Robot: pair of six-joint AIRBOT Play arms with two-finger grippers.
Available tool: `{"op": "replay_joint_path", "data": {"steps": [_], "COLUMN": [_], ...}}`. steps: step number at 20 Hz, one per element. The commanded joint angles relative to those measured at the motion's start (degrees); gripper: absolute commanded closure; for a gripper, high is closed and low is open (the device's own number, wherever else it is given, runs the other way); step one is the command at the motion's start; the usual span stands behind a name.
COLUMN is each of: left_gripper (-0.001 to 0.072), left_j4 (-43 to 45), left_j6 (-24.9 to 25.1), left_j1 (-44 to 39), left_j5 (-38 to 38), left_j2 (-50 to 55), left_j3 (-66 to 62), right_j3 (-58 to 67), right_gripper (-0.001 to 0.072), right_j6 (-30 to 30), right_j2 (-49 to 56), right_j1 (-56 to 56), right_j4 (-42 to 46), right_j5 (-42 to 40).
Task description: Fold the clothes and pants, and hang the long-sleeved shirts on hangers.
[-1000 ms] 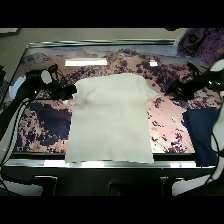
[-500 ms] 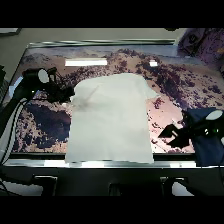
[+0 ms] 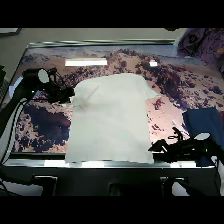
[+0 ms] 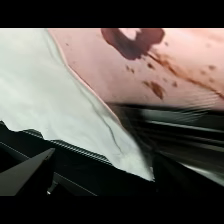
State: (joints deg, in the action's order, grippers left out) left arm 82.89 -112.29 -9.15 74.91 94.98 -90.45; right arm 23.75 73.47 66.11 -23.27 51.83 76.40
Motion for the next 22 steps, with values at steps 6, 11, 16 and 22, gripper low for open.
{"op": "replay_joint_path", "data": {"steps": [6,11,16,22], "left_gripper": [0.0691,0.0691,0.0691,0.0691], "left_j4": [0.0,0.28,0.81,0.85], "left_j6": [-0.02,0.0,0.0,-0.02], "left_j1": [0.02,0.2,0.87,0.85], "left_j5": [0.24,0.11,0.2,0.13], "left_j2": [-0.04,-0.04,-0.15,-0.04], "left_j3": [0.02,0.02,0.0,0.02], "right_j3": [-4.79,-0.5,25.42,61.55], "right_gripper": [0.0151,0.0681,0.0682,0.0682], "right_j6": [-0.81,-5.18,4.92,15.8], "right_j2": [-0.13,-0.15,1.25,20.15], "right_j1": [0.02,0.0,0.02,3.87], "right_j4": [-5.31,-11.45,-5.49,5.97], "right_j5": [-4.13,-2.47,-7.74,-10.23]}}
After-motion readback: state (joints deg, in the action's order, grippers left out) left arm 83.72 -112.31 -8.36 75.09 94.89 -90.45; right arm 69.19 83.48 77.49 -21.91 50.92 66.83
